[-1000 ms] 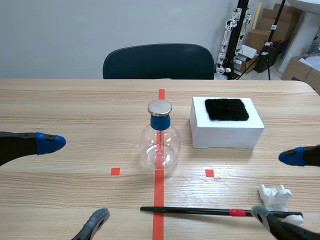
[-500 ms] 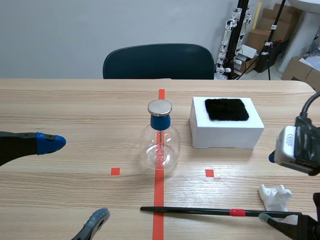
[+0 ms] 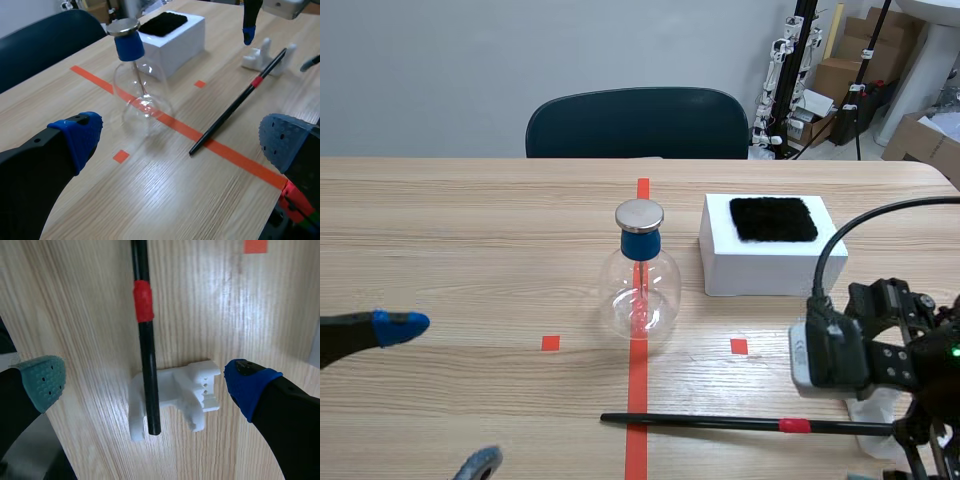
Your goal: Do the electroscope experiment. pick up the black charging rod
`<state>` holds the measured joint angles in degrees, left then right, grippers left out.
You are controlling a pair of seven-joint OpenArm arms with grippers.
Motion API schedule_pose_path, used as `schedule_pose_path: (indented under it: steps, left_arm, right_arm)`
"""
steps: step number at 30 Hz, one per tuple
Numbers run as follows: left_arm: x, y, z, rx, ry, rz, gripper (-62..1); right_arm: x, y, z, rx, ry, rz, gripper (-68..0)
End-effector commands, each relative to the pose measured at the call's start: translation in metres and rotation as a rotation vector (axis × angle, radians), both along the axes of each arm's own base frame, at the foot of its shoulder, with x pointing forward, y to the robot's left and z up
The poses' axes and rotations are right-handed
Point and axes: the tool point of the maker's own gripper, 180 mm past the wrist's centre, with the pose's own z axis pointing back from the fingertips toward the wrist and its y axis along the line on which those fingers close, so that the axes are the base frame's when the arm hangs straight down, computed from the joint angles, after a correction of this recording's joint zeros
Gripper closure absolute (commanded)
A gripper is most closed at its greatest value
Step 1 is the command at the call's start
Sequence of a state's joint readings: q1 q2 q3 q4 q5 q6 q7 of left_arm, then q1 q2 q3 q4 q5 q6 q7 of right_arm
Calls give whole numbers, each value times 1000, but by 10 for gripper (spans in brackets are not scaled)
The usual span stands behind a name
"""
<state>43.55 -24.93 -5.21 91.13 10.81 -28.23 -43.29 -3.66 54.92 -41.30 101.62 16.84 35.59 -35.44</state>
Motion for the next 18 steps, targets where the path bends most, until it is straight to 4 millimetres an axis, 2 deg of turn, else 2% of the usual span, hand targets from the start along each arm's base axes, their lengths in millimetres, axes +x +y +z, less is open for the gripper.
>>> schedule_pose_path:
  steps: [1, 8, 18]
  left_arm:
    - [1, 2, 7, -43, -40, 0, -623]
    - [-6, 24, 1, -144, -65, -37, -623]
    - [-11, 63, -12, -222, -50, -108, -623]
  right_arm:
    - [10, 3, 8, -9, -34, 27, -679]
    - [10, 18, 3, -36, -25, 99, -679]
    - [3, 31, -28, -38, 56, 63, -679]
